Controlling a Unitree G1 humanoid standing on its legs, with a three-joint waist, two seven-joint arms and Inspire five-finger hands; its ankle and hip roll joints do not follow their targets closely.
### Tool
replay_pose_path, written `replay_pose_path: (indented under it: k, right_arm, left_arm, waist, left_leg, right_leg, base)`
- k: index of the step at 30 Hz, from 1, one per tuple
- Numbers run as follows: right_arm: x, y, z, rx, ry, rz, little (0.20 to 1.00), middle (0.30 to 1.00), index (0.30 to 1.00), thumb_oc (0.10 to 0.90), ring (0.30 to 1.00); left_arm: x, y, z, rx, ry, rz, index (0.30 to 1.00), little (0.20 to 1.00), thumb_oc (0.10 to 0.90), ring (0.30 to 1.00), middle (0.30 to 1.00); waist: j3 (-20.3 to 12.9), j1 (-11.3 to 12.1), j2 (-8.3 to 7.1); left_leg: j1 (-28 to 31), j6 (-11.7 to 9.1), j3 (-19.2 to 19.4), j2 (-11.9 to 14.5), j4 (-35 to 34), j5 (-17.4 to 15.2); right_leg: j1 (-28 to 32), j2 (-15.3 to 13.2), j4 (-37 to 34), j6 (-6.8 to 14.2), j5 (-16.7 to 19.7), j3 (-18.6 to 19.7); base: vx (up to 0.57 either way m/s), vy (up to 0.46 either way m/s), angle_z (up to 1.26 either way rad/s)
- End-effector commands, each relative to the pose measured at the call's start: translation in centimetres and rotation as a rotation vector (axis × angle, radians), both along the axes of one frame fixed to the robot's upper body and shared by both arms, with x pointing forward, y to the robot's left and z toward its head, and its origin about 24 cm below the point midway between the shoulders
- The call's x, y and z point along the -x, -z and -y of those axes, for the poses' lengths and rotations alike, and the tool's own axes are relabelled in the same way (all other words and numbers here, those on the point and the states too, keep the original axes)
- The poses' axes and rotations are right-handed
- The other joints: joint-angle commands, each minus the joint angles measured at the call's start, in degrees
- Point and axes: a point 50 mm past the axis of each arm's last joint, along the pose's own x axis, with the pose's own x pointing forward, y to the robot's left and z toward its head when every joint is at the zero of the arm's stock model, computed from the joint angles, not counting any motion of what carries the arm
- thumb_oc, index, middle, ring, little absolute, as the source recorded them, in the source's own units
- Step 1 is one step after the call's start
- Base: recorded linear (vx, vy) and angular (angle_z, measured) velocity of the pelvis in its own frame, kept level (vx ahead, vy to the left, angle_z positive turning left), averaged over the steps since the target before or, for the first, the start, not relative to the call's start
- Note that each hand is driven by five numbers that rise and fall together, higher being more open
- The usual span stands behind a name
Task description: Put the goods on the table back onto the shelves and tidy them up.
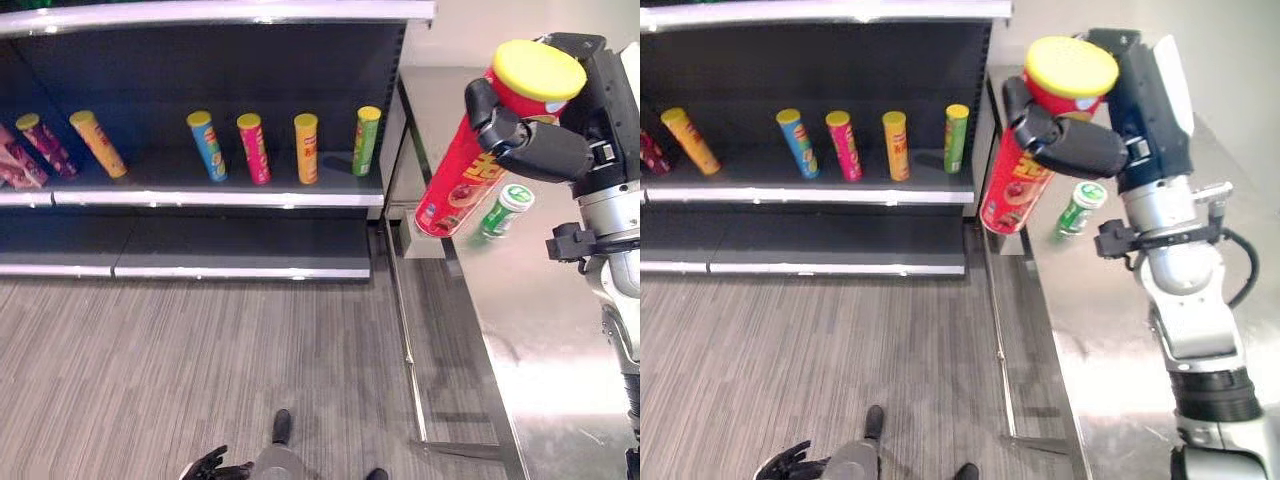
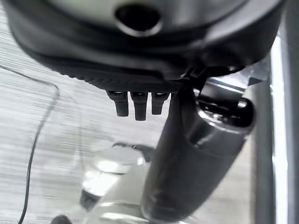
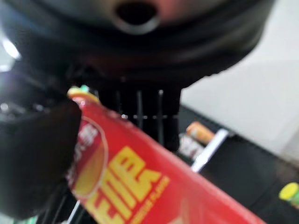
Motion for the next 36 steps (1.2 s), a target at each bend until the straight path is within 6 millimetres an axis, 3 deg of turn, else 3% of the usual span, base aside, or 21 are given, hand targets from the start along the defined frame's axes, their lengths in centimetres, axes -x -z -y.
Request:
replay_pose_path:
  k: [1, 3, 4, 7, 8, 9, 10, 11, 12, 13, 15, 16, 24, 25, 28, 30, 32, 33, 34, 35, 36]
  right_arm:
    - [2.5, -5.1, -0.8, -0.023, -0.062, 0.307, 0.300, 0.300, 0.300, 0.400, 0.300]
    - [2.5, -5.1, -0.8, -0.023, -0.062, 0.307, 0.300, 0.300, 0.300, 0.400, 0.300]
    - [2.6, -4.9, -0.8, -0.003, -0.041, 0.313, 0.300, 0.300, 0.300, 0.400, 0.300]
    - [2.4, -4.3, -0.8, 0.021, -0.005, 0.294, 0.300, 0.300, 0.300, 0.400, 0.300]
    - [2.2, -3.4, -0.9, 0.022, 0.021, 0.275, 0.300, 0.300, 0.300, 0.400, 0.300]
    - [2.1, -2.8, -0.8, 0.024, 0.041, 0.260, 0.300, 0.300, 0.300, 0.400, 0.300]
    - [2.2, -2.7, -0.8, 0.023, 0.044, 0.260, 0.300, 0.300, 0.300, 0.400, 0.300]
    - [2.1, -1.9, -0.8, 0.032, 0.059, 0.235, 0.300, 0.300, 0.300, 0.400, 0.300]
    - [1.7, -1.8, -1.8, 0.052, 0.041, 0.239, 0.300, 0.300, 0.300, 0.400, 0.300]
    - [1.6, -1.6, -2.2, 0.061, 0.029, 0.233, 0.300, 0.300, 0.300, 0.400, 0.300]
    - [1.4, -1.3, -2.6, 0.058, 0.014, 0.219, 0.300, 0.300, 0.300, 0.400, 0.300]
    - [1.2, -0.8, -2.5, 0.087, 0.022, 0.190, 0.300, 0.300, 0.300, 0.400, 0.300]
    - [1.2, -0.8, -2.5, 0.088, 0.021, 0.190, 0.300, 0.300, 0.300, 0.400, 0.300]
    - [0.6, -0.3, -3.7, 0.132, -0.023, 0.159, 0.300, 0.300, 0.300, 0.400, 0.300]
    - [0.3, -0.1, -3.7, 0.122, -0.026, 0.145, 0.300, 0.300, 0.300, 0.400, 0.300]
    - [0.2, 0.1, -4.0, 0.112, -0.045, 0.135, 0.300, 0.300, 0.300, 0.400, 0.300]
    - [0.0, 0.1, -4.3, 0.093, -0.071, 0.132, 0.300, 0.300, 0.300, 0.400, 0.300]
    - [-0.1, 0.4, -4.3, 0.091, -0.066, 0.114, 0.300, 0.300, 0.300, 0.400, 0.300]
    - [-0.1, 0.4, -4.1, 0.095, -0.055, 0.112, 0.300, 0.300, 0.300, 0.400, 0.300]
    - [0.1, 0.6, -3.7, 0.092, -0.039, 0.103, 0.300, 0.300, 0.300, 0.400, 0.300]
    - [0.1, 0.9, -3.8, 0.069, -0.048, 0.094, 0.300, 0.300, 0.300, 0.400, 0.300]
  left_arm:
    - [-3.0, -0.8, 0.0, -0.023, 0.095, 0.087, 0.900, 0.900, 0.800, 0.900, 0.900]
    - [-3.0, -0.8, 0.0, -0.023, 0.095, 0.087, 0.900, 0.900, 0.800, 0.900, 0.900]
    - [-2.9, -0.9, -0.2, -0.030, 0.094, 0.094, 0.900, 0.900, 0.800, 0.900, 0.900]
    - [-2.9, -1.0, -0.2, -0.039, 0.130, 0.092, 0.900, 0.900, 0.800, 0.900, 0.900]
    - [-3.1, -1.0, -0.2, -0.059, 0.190, 0.075, 0.900, 0.900, 0.800, 0.900, 0.900]
    - [-3.3, -1.1, -0.4, -0.067, 0.200, 0.071, 0.900, 0.900, 0.800, 0.900, 0.900]
    - [-3.3, -1.1, -0.4, -0.069, 0.201, 0.071, 0.900, 0.900, 0.800, 0.900, 0.900]
    - [-3.4, -1.2, -0.7, -0.088, 0.229, 0.064, 0.900, 0.900, 0.800, 0.900, 0.900]
    - [-3.1, -1.3, -1.3, -0.103, 0.222, 0.058, 0.900, 0.900, 0.800, 0.900, 0.900]
    - [-3.0, -1.4, -1.6, -0.110, 0.215, 0.059, 0.900, 0.900, 0.800, 0.900, 0.900]
    - [-2.9, -1.4, -1.8, -0.113, 0.205, 0.057, 0.900, 0.900, 0.800, 0.900, 0.900]
    - [-2.9, -1.5, -2.0, -0.112, 0.191, 0.055, 0.900, 0.900, 0.800, 0.900, 0.900]
    - [-2.9, -1.5, -2.0, -0.111, 0.191, 0.055, 0.900, 0.900, 0.800, 0.900, 0.900]
    - [-2.5, -0.9, -0.8, -0.068, 0.183, 0.035, 0.900, 0.900, 0.800, 0.900, 0.900]
    - [-2.2, -0.6, -0.3, -0.061, 0.191, 0.019, 0.900, 0.900, 0.800, 0.900, 0.900]
    - [-2.6, -0.6, 0.3, -0.046, 0.176, 0.045, 0.900, 0.900, 0.800, 0.900, 0.900]
    - [-3.2, -0.8, 0.6, -0.029, 0.168, 0.074, 0.900, 0.900, 0.800, 0.900, 0.900]
    - [-3.3, -0.7, 0.9, -0.018, 0.155, 0.075, 0.900, 0.900, 0.800, 0.900, 0.900]
    - [-3.4, -0.8, 0.9, -0.017, 0.149, 0.078, 0.900, 0.900, 0.800, 0.900, 0.900]
    - [-3.5, -0.8, 1.0, -0.013, 0.157, 0.083, 0.900, 0.900, 0.800, 0.900, 0.900]
    - [-3.1, -0.8, 0.7, -0.027, 0.142, 0.078, 0.900, 0.900, 0.800, 0.900, 0.900]
  waist:
    - [-6.2, -0.2, -1.74]
    - [-6.2, -0.2, -1.74]
    - [-6.9, -1.6, -0.60]
    - [-8.3, -2.4, 1.13]
    - [-8.3, -2.6, 1.53]
    - [-8.5, -2.7, 1.26]
    - [-8.5, -2.8, 0.92]
    - [-8.3, -3.3, 0.54]
    - [-7.4, -3.5, 0.80]
    - [-6.7, -3.6, 1.17]
    - [-6.2, -4.0, 1.31]
    - [-5.3, -6.5, 1.50]
    - [-5.4, -6.2, 1.61]
    - [-4.7, -7.1, -0.96]
    - [-5.3, -6.8, -1.52]
    - [-5.4, -6.3, -1.70]
    - [-3.5, -5.4, -2.26]
    - [-2.1, -4.5, -1.92]
    - [-1.7, -4.5, -1.61]
    - [-1.4, -4.0, -1.79]
    - [-2.2, -3.7, -1.68]
  left_leg:
    - [-1.1, 0.3, -0.6, -0.3, -1.9, 2.9]
    - [-1.1, 0.3, -0.6, -0.3, -1.9, 2.9]
    - [1.4, -2.0, 1.6, 7.1, -2.2, 6.2]
    - [3.5, -3.5, 1.2, 7.7, -2.5, 3.2]
    - [2.3, -0.9, 1.4, 3.1, -2.2, -1.2]
    - [2.9, -0.2, 1.2, 1.1, -2.5, -3.6]
    - [2.9, 0.1, 1.2, 0.6, -2.5, -3.7]
    - [3.4, 2.9, 1.2, -4.2, -2.7, -6.4]
    - [4.6, 5.3, 2.8, -7.5, -3.0, -7.6]
    - [5.1, 6.3, 3.2, -8.6, -3.1, -7.8]
    - [5.5, 7.0, 3.4, -9.5, -3.2, -8.1]
    - [5.5, 7.7, 2.7, -10.5, -3.2, -6.6]
    - [5.5, 7.6, 3.1, -10.3, -3.2, -6.8]
    - [8.6, 8.2, 1.0, -14.3, -3.2, -9.1]
    - [9.4, 8.0, 0.4, -14.5, -3.2, -9.9]
    - [8.6, 7.6, 0.4, -14.0, 1.0, -11.6]
    - [2.4, 5.0, 0.6, -11.3, 15.5, -12.7]
    - [-1.6, 3.4, 0.5, -9.8, 23.0, -9.2]
    - [-4.0, 2.9, 1.0, -7.6, 25.1, -7.9]
    - [-5.8, 3.7, 1.3, -5.5, 20.9, -7.8]
    - [-6.7, 3.2, -1.4, -2.9, 8.5, -3.8]
  right_leg:
    - [-0.8, -0.4, 0.3, 2.8, -1.1, 6.7]
    - [-0.8, -0.4, 0.3, 2.8, -1.1, 6.7]
    - [-1.4, -3.9, 0.3, 4.2, 0.3, 4.0]
    - [-0.6, -6.1, 0.3, 6.2, 0.8, 3.4]
    - [-0.2, -12.0, 1.0, 7.9, 5.3, 1.7]
    - [0.6, -14.6, 2.1, 9.5, 6.3, 1.7]
    - [0.6, -15.2, 2.3, 9.8, 6.4, 1.6]
    - [-0.4, -21.1, 7.4, 11.0, 12.1, 0.8]
    - [-3.0, -24.7, 11.9, 10.8, 14.6, 1.0]
    - [-4.1, -25.1, 14.3, 10.6, 15.5, 1.3]
    - [-6.0, -24.3, 17.4, 10.1, 13.6, 4.0]
    - [-10.7, -15.9, 18.0, 6.4, 8.5, 11.1]
    - [-11.2, -15.7, 18.3, 6.2, 8.3, 11.5]
    - [-15.1, 0.9, 5.1, 4.2, 6.2, 15.1]
    - [-12.1, 1.4, 1.7, 4.0, 6.7, 15.5]
    - [-11.0, 1.6, 1.4, 3.7, 6.2, 15.1]
    - [-7.8, 1.5, 0.7, 2.4, 4.9, 12.9]
    - [-5.9, 1.8, 0.4, 1.2, 3.5, 11.6]
    - [-5.2, 2.0, 0.3, 0.9, 2.6, 10.5]
    - [-4.4, 1.3, 0.3, 1.3, 1.5, 9.9]
    - [-4.7, 0.3, 0.3, 2.4, 0.6, 10.7]
  base:
    - [0.00, 0.000, 0.29]
    - [-0.03, 0.188, 0.03]
    - [-0.07, 0.375, 0.13]
    - [0.05, 0.630, 1.07]
    - [0.11, 0.758, 0.66]
    - [0.10, 0.768, 0.09]
    - [0.14, 0.584, 0.70]
    - [0.04, 0.732, 0.87]
    - [0.05, 0.901, 0.82]
    - [0.01, 0.626, -0.06]
    - [0.02, 0.319, -0.33]
    - [0.00, 0.215, 0.03]
    - [0.06, 0.054, 0.27]
    - [0.56, 0.202, -0.57]
    - [0.31, 0.023, 0.16]
    - [0.14, -0.083, 0.74]
    - [0.11, -0.163, 0.61]
    - [0.12, -0.136, 0.97]
    - [0.18, -0.009, 0.82]
    - [0.36, 0.214, 0.96]
    - [0.41, 0.322, 0.41]
